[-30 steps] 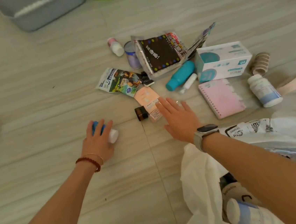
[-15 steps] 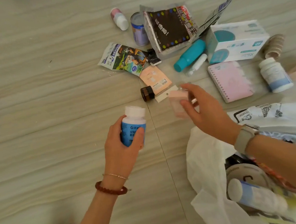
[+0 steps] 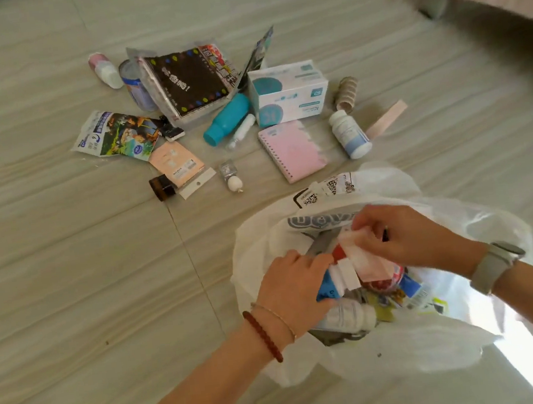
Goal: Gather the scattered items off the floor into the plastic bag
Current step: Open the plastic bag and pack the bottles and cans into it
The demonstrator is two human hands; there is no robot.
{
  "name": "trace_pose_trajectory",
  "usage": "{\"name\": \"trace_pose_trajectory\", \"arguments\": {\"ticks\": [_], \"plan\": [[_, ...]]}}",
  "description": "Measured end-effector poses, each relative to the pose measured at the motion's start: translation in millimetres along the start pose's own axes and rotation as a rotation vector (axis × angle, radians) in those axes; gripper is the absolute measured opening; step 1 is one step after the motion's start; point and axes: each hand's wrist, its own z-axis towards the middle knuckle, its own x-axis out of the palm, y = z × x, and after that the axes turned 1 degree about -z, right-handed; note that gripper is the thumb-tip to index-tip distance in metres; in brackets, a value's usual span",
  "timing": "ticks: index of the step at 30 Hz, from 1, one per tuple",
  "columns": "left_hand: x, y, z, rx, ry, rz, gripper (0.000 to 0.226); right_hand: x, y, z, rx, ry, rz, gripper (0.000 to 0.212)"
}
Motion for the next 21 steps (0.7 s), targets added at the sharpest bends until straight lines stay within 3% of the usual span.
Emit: {"name": "trace_pose_trajectory", "arguments": {"ticks": [4, 7, 9, 12, 16, 21], "plan": [[15, 3, 3, 0.058, -0.003, 0.163, 0.059, 3, -8, -15, -0.042, 0.15, -0.279, 0.026], [4, 8, 2, 0.024, -0.173, 0.203, 0.042, 5, -1, -11, -0.107, 0.002, -0.243, 0.031], [-10, 22, 3, -0.056, -0.294, 0.169, 0.036, 9, 8, 2, -0.123, -0.111, -0.152, 0.022], [-33, 57, 7, -0.266, -0.405, 0.096, 0.03, 21, 27, 31, -0.146, -0.212, -0.133, 0.026], [-64, 118, 14, -0.575, -0.346, 0.135, 0.052, 41, 56, 80, -0.115, -0.242, -0.099, 0.034], [-80, 187, 29, -0.695, -0.327, 0.106, 0.066, 70, 80, 137, 0.064, -0.193, -0.147, 0.043]]}}
